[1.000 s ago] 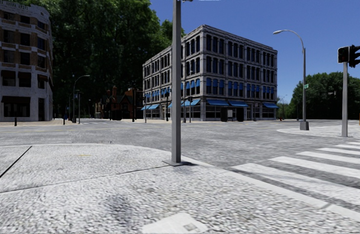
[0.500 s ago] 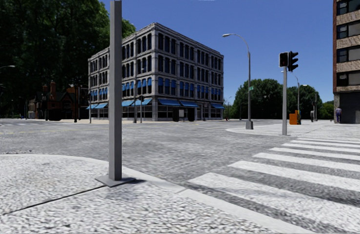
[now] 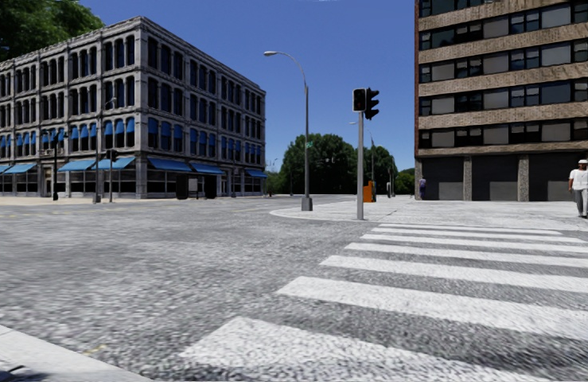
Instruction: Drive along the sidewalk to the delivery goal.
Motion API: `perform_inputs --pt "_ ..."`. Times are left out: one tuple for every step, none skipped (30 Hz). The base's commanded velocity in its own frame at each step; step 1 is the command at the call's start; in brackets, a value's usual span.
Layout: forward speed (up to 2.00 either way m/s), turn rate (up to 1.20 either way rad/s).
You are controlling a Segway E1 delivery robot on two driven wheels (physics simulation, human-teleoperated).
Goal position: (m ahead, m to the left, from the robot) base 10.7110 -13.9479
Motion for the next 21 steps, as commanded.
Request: perform_inputs --pt "1.53 -0.77" --pt "1.53 -0.77" --pt "1.53 -0.77" --pt "1.53 -0.77" --pt "1.53 -0.77" --pt "1.53 -0.77" --pt "1.53 -0.77" --pt "1.53 -0.77" --pt "1.53 -0.77" --pt "1.53 -0.77" --pt "1.52 -0.77" --pt "1.52 -0.77" --pt "1.52 -0.77" --pt "1.52 -0.77" --pt "1.52 -0.76" --pt "1.52 -0.76" --pt "1.54 0.00" --pt "1.61 0.00" --pt "1.66 0.00" --pt "1.66 0.00" --pt "1.70 0.00"
